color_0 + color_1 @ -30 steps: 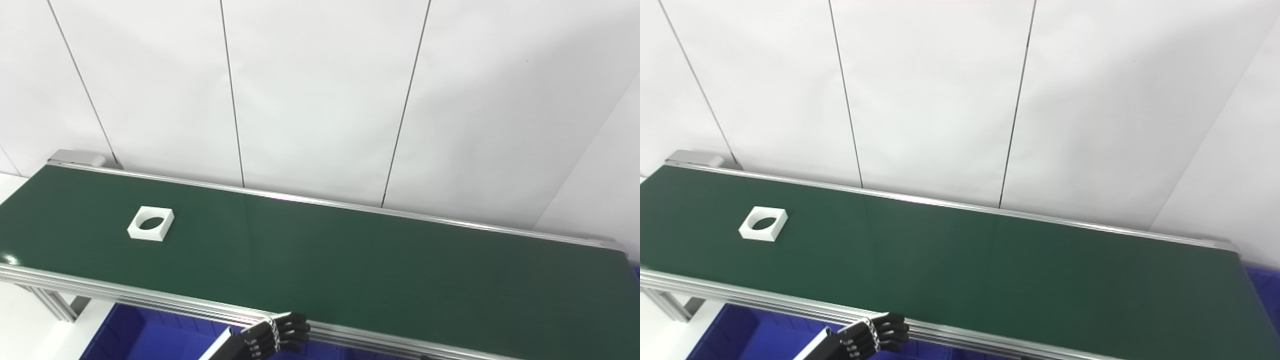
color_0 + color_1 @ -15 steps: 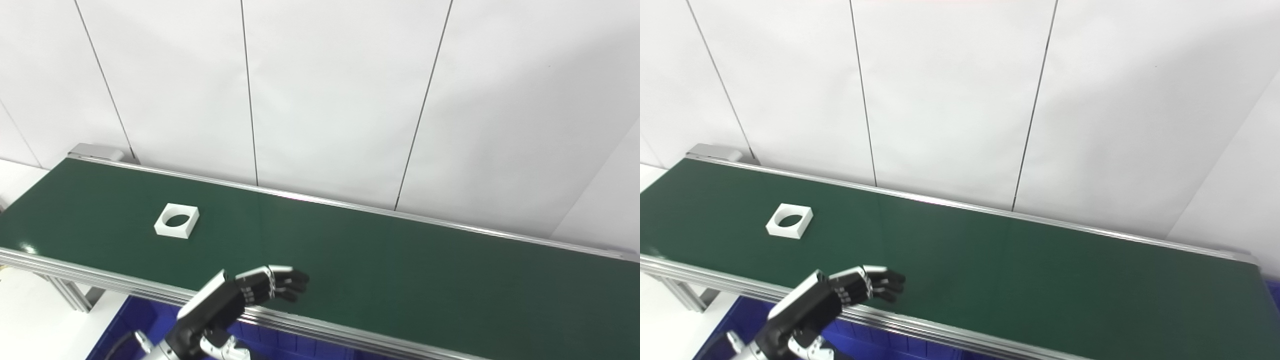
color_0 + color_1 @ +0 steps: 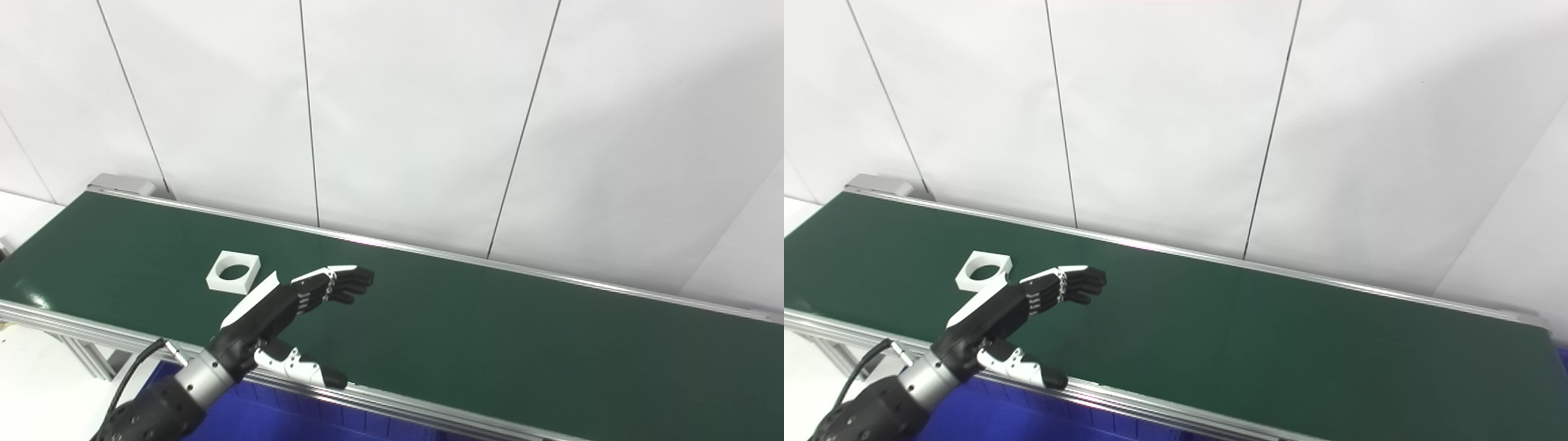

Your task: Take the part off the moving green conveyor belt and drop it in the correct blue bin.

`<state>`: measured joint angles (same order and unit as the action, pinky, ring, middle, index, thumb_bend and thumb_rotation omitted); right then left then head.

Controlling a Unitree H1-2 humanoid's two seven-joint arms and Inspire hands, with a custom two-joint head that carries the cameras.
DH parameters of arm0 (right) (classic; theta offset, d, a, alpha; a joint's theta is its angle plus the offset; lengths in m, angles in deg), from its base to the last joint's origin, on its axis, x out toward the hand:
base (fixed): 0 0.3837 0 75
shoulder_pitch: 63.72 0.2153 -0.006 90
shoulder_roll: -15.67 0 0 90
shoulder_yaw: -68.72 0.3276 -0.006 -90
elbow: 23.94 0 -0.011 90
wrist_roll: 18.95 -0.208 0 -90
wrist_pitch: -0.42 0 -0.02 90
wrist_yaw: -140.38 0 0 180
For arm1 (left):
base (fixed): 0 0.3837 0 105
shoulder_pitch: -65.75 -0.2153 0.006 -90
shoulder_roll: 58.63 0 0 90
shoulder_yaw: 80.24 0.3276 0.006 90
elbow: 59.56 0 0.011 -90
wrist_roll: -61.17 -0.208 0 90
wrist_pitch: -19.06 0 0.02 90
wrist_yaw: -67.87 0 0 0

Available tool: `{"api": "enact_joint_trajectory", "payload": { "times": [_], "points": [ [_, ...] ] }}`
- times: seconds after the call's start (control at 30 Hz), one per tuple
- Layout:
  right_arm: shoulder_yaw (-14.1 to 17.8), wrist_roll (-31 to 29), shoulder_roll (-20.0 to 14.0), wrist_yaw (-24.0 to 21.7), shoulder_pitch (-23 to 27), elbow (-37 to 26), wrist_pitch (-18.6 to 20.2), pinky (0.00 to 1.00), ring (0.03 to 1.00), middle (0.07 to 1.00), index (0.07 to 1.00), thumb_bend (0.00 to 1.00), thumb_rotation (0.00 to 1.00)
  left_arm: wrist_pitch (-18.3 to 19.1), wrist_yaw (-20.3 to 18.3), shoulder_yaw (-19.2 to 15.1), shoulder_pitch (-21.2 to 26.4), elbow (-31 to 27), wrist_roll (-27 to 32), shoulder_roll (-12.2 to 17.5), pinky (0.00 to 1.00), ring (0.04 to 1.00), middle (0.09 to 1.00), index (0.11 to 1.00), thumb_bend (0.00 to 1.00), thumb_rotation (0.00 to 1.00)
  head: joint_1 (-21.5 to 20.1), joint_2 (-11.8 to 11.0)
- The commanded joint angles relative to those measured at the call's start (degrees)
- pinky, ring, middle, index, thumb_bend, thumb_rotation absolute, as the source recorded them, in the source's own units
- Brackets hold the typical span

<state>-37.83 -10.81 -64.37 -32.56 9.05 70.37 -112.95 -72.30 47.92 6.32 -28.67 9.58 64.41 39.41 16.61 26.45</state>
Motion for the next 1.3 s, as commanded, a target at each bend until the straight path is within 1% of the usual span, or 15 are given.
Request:
{"api": "enact_joint_trajectory", "payload": {
  "times": [0.0,0.03,0.07,0.2,0.3,0.4,0.43,0.5,0.67,0.8,0.87,1.0,1.1,1.23,1.27],
  "points": [
    [0.16,-0.38,0.04,-0.53,0.41,-0.61,-3.54,0.65,0.752,0.820,0.888,0.55,0.85,-0.01,0.82,-0.72,2.33,-0.20,-1.73,2.05,0.79,0.830,0.839,0.831,0.86,0.33,-0.03,0.01],
    [0.22,-0.46,0.06,-0.60,0.47,-0.55,-3.54,0.65,0.753,0.820,0.888,0.55,0.85,0.35,0.76,-0.76,3.20,0.55,-2.37,2.57,0.79,0.831,0.839,0.831,0.86,0.33,0.14,0.03],
    [0.26,-0.50,0.07,-0.66,0.52,-0.52,-3.54,0.65,0.753,0.819,0.887,0.57,0.86,0.60,0.70,-0.79,3.79,1.05,-2.77,2.90,0.80,0.837,0.842,0.828,0.86,0.31,0.14,0.03],
    [0.38,-0.41,0.02,-0.75,0.76,-0.30,-3.54,0.65,0.754,0.821,0.887,0.61,0.88,-0.62,0.91,-0.75,6.70,4.48,-4.93,4.00,0.79,0.846,0.855,0.824,0.85,0.24,0.33,0.05],
    [0.51,-0.39,0.04,-0.87,0.96,-0.11,-3.55,0.65,0.755,0.822,0.887,0.61,0.88,-0.72,1.35,0.04,8.85,6.26,-9.84,5.19,0.79,0.855,0.865,0.828,0.82,0.21,0.57,0.03],
    [0.59,-0.24,0.07,-0.90,1.13,-0.05,-3.55,0.65,0.752,0.820,0.885,0.63,0.89,-0.43,1.58,0.53,10.46,7.68,-13.48,5.96,0.81,0.865,0.868,0.826,0.83,0.18,0.67,0.06],
    [0.60,-0.30,0.07,-0.96,1.17,-0.03,-3.54,0.65,0.753,0.821,0.886,0.62,0.89,-0.44,1.69,0.61,10.77,8.00,-14.16,6.07,0.81,0.863,0.866,0.822,0.83,0.17,0.67,0.06],
    [0.65,-0.45,0.10,-1.10,1.18,0.01,-3.54,0.65,0.755,0.822,0.887,0.60,0.89,-1.06,2.09,0.96,11.85,9.53,-16.47,6.64,0.81,0.862,0.863,0.822,0.85,0.19,0.73,0.05],
    [0.72,-0.52,0.07,-1.24,1.31,0.20,-3.51,0.66,0.756,0.821,0.888,0.60,0.88,0.56,1.47,2.00,14.73,11.78,-20.90,8.23,0.80,0.874,0.871,0.831,0.87,0.23,0.79,-0.02],
    [0.88,-0.62,0.21,-1.42,1.35,0.24,-3.54,0.65,0.752,0.817,0.884,0.59,0.88,-0.94,1.87,2.74,16.92,15.20,-22.96,9.12,0.80,0.890,0.877,0.834,0.87,0.15,0.77,-0.10],
    [0.88,-0.62,0.12,-1.53,1.29,0.18,-3.50,0.65,0.754,0.819,0.886,0.59,0.88,-1.20,1.87,3.18,17.97,16.98,-23.85,9.53,0.79,0.889,0.877,0.837,0.87,0.13,0.79,-0.05],
    [1.09,-0.20,0.17,-1.47,1.05,-0.04,-3.55,0.65,0.751,0.820,0.887,0.60,0.89,-0.94,2.18,4.37,19.48,19.32,-26.42,10.26,0.78,0.886,0.873,0.843,0.88,0.09,0.73,0.12],
    [1.13,0.04,0.09,-1.43,0.95,-0.25,-3.55,0.64,0.751,0.821,0.888,0.60,0.89,-0.02,2.26,4.87,20.22,20.30,-27.79,10.34,0.78,0.890,0.875,0.843,0.89,0.06,0.88,0.32],
    [1.19,-0.24,0.11,-1.55,0.83,-0.34,-3.55,0.65,0.750,0.819,0.888,0.60,0.89,0.58,2.44,5.80,21.19,21.67,-30.61,10.61,0.80,0.896,0.879,0.845,0.90,0.06,0.83,0.36],
    [1.18,-0.43,0.13,-1.63,0.81,-0.35,-3.55,0.65,0.751,0.820,0.888,0.61,0.89,0.79,2.40,6.00,21.42,22.01,-31.21,10.66,0.81,0.896,0.882,0.845,0.89,0.06,0.83,0.36]
  ]
}}
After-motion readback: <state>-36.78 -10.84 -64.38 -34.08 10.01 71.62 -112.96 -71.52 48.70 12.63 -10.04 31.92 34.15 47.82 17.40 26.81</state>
